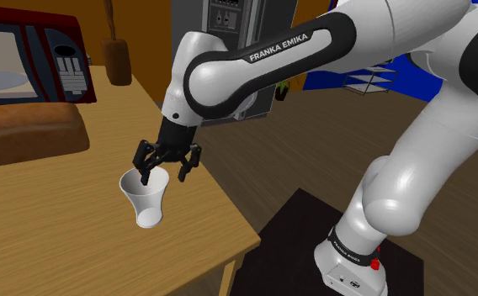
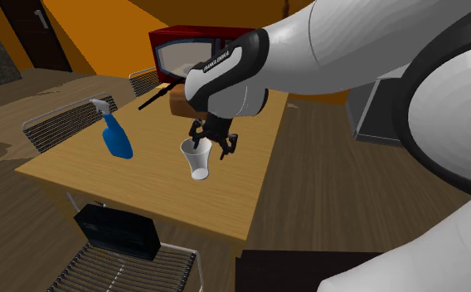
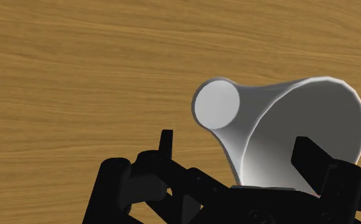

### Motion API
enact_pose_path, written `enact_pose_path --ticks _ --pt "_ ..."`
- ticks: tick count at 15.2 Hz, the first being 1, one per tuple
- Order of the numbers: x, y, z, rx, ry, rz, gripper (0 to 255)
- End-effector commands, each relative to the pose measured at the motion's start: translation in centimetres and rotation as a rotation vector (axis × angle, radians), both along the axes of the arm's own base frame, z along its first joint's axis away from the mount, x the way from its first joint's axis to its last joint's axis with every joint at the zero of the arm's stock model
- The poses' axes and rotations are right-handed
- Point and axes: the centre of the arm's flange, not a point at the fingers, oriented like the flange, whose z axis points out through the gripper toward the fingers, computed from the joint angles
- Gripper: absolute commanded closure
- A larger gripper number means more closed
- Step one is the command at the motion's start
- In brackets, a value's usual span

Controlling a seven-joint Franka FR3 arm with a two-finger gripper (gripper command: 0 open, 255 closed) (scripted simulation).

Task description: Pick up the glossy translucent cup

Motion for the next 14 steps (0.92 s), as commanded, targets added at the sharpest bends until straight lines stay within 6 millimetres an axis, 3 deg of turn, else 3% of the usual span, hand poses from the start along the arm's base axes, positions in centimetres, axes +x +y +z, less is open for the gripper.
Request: enact_pose_path --ticks 1,10,14 --pt "0.0 0.0 -0.1 0.0 0.0 0.0 255" --pt "0.0 0.0 -0.1 0.0 0.0 0.0 255" --pt "0.0 0.0 2.0 0.0 0.0 0.0 255"
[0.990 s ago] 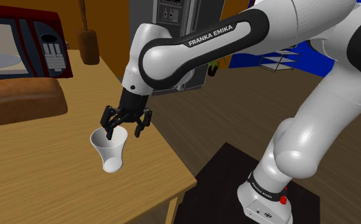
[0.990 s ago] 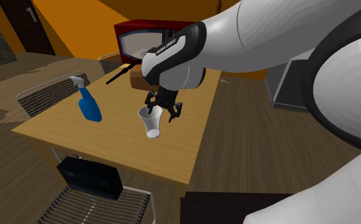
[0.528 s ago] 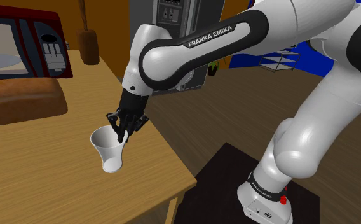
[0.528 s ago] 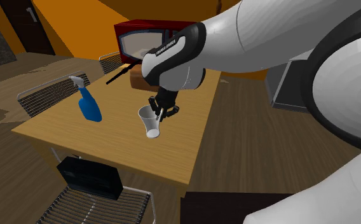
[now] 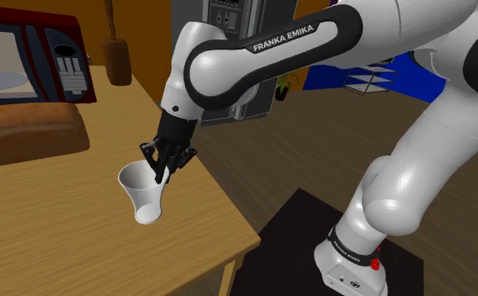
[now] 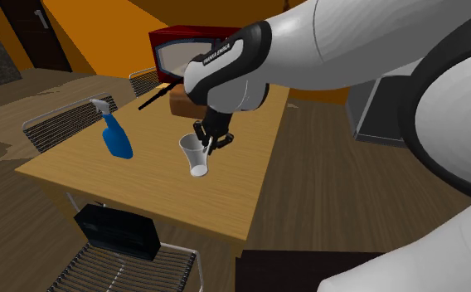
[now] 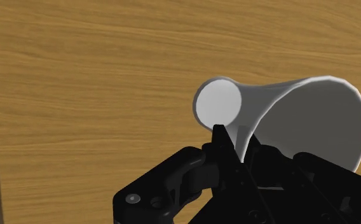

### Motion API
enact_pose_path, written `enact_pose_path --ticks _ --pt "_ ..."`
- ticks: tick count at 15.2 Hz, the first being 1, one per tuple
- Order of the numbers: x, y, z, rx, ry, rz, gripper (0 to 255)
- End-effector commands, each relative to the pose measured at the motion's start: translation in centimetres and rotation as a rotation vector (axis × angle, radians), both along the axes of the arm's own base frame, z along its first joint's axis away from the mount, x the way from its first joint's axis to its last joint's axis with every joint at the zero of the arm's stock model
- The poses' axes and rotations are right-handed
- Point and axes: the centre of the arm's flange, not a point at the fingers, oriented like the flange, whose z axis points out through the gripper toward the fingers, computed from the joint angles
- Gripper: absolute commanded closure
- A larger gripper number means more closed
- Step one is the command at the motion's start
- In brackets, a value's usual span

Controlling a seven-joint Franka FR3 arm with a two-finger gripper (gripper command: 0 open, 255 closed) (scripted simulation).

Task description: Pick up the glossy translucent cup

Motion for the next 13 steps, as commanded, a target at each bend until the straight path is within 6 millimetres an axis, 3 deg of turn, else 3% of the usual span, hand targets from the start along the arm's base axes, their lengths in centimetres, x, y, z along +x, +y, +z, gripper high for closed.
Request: enact_pose_path --ticks 1,11,13 --pt "-0.1 0.0 1.0 0.0 0.0 0.0 255" --pt "-0.1 0.0 6.3 0.0 0.0 0.0 255" --pt "-0.1 0.0 6.3 0.0 0.0 0.0 255"
